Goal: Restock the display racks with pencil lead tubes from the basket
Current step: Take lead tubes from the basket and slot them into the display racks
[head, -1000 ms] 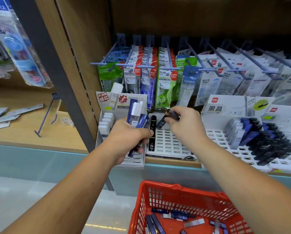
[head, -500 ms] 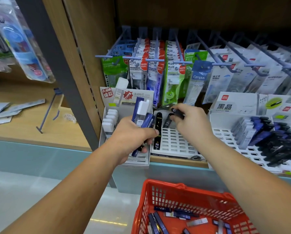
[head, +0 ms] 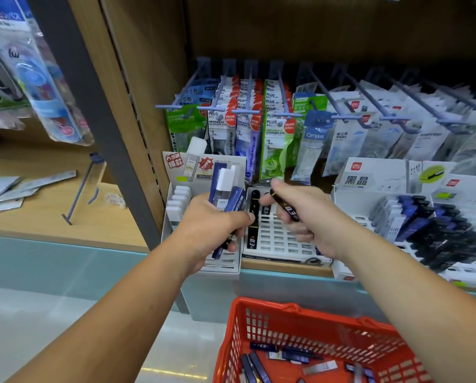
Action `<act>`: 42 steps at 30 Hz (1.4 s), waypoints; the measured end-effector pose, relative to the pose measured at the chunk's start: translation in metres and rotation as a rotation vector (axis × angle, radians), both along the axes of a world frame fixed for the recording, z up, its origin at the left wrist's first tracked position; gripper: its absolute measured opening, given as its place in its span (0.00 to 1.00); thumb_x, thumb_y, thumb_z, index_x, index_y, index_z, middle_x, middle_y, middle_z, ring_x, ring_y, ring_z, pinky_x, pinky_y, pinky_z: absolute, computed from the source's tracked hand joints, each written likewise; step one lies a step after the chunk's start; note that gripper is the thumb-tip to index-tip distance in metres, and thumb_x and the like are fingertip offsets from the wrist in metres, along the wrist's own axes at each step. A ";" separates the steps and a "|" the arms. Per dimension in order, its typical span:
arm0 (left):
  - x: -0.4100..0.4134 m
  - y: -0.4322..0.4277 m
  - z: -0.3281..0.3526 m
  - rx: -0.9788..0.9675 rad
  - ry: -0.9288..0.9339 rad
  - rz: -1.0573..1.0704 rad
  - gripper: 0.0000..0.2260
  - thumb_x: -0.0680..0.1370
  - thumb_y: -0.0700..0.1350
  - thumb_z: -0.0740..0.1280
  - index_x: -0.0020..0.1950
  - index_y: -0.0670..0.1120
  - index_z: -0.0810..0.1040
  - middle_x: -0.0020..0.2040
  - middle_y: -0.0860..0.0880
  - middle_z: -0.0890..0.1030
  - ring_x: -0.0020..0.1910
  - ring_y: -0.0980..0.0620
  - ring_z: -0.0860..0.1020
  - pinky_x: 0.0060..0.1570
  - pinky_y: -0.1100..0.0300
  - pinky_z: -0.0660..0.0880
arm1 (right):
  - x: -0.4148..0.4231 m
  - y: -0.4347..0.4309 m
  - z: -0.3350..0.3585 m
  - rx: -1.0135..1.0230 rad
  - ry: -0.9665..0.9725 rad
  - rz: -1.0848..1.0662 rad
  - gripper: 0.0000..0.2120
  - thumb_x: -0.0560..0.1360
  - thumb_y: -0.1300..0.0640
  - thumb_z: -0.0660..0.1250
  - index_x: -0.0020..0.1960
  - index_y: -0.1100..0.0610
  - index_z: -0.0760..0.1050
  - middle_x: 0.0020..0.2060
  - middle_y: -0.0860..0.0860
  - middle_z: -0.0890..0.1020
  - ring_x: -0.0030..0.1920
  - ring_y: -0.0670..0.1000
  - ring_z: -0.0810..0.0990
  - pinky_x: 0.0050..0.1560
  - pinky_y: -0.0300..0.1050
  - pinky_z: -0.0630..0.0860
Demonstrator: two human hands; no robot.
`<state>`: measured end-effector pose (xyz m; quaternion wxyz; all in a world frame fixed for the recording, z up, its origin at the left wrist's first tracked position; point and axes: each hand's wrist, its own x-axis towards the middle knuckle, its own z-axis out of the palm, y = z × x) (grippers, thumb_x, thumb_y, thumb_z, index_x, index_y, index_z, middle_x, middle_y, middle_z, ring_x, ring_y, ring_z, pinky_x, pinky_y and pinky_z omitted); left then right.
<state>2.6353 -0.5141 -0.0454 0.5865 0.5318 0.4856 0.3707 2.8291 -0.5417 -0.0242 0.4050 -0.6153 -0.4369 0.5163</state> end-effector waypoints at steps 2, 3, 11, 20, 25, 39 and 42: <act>0.003 -0.001 0.001 0.016 0.001 0.015 0.10 0.70 0.40 0.79 0.47 0.42 0.81 0.34 0.43 0.81 0.34 0.43 0.77 0.37 0.46 0.72 | 0.002 -0.009 0.005 -0.085 0.252 0.046 0.21 0.85 0.44 0.57 0.60 0.58 0.80 0.32 0.50 0.71 0.27 0.48 0.60 0.29 0.44 0.52; 0.004 -0.002 0.002 0.024 0.005 0.020 0.09 0.71 0.38 0.79 0.46 0.42 0.81 0.34 0.43 0.80 0.34 0.43 0.76 0.36 0.47 0.73 | 0.004 -0.012 0.006 -0.083 0.298 0.059 0.20 0.86 0.46 0.55 0.63 0.59 0.78 0.33 0.50 0.72 0.28 0.48 0.62 0.30 0.44 0.54; 0.009 -0.009 0.006 0.047 0.064 0.001 0.08 0.73 0.40 0.78 0.45 0.44 0.79 0.31 0.44 0.80 0.28 0.45 0.75 0.24 0.58 0.68 | 0.016 -0.026 0.006 0.079 0.207 -0.132 0.06 0.84 0.57 0.64 0.55 0.59 0.76 0.45 0.59 0.88 0.45 0.58 0.86 0.51 0.57 0.84; 0.006 -0.007 -0.002 0.047 0.090 0.050 0.07 0.74 0.37 0.77 0.46 0.40 0.79 0.31 0.43 0.78 0.28 0.46 0.74 0.31 0.52 0.73 | 0.008 -0.014 -0.002 0.230 0.009 -0.321 0.07 0.74 0.58 0.78 0.50 0.59 0.84 0.41 0.53 0.85 0.40 0.49 0.82 0.39 0.46 0.83; 0.014 -0.015 0.007 0.191 0.049 -0.020 0.09 0.73 0.39 0.79 0.48 0.41 0.81 0.34 0.47 0.80 0.26 0.55 0.75 0.25 0.64 0.71 | -0.006 -0.010 0.005 0.198 0.187 -0.379 0.07 0.75 0.63 0.75 0.46 0.62 0.78 0.33 0.56 0.82 0.33 0.55 0.82 0.41 0.53 0.84; 0.011 -0.013 0.007 0.115 0.061 -0.007 0.06 0.76 0.42 0.76 0.50 0.42 0.84 0.38 0.40 0.85 0.28 0.46 0.76 0.22 0.61 0.67 | 0.007 -0.015 0.004 0.249 0.310 -0.139 0.12 0.78 0.73 0.67 0.59 0.65 0.80 0.50 0.63 0.86 0.42 0.56 0.86 0.44 0.45 0.84; 0.011 -0.011 0.003 0.075 0.007 0.001 0.06 0.75 0.39 0.76 0.50 0.41 0.85 0.42 0.38 0.86 0.33 0.46 0.80 0.27 0.57 0.71 | 0.007 -0.013 0.004 0.268 0.236 -0.152 0.12 0.77 0.73 0.70 0.58 0.64 0.80 0.45 0.63 0.86 0.42 0.58 0.87 0.42 0.45 0.85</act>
